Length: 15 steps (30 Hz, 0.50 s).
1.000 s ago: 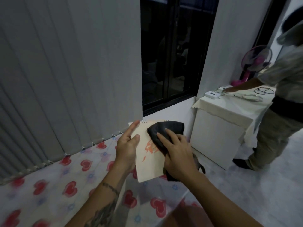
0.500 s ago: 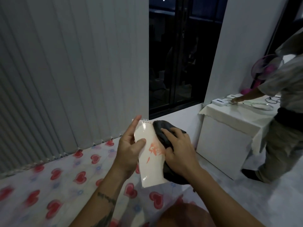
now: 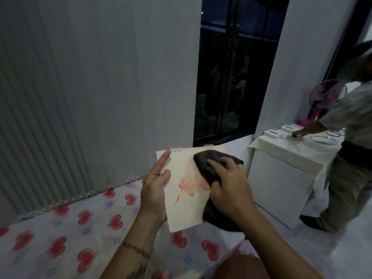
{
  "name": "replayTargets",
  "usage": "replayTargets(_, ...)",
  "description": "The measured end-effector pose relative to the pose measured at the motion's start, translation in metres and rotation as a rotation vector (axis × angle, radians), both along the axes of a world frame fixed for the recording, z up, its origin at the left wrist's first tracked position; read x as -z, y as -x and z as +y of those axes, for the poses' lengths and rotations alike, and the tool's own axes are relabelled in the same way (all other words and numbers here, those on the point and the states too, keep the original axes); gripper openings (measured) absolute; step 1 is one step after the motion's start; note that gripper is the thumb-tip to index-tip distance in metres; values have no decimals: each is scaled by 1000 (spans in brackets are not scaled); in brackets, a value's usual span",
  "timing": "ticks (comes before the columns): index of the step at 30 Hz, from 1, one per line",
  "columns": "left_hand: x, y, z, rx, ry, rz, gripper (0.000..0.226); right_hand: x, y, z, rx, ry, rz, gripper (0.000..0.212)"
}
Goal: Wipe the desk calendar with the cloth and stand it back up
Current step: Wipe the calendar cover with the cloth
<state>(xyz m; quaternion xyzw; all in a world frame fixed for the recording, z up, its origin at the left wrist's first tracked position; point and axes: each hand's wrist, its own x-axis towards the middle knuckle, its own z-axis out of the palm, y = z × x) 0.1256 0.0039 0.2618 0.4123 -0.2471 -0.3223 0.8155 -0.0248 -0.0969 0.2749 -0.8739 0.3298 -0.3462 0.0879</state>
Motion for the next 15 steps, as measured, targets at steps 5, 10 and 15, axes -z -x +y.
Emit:
replayTargets(5,-3,-26,25,-28,-70,-107,49,3,-44,46,-128,76,82,51)
replayTargets(10,-4,-72,57,-135,-103,-231,45,21,-41,70,-238,119,118,44)
replayTargets(15,-5,-76,63,-36,-109,-91,45,16,-65,79,56,88,49,46)
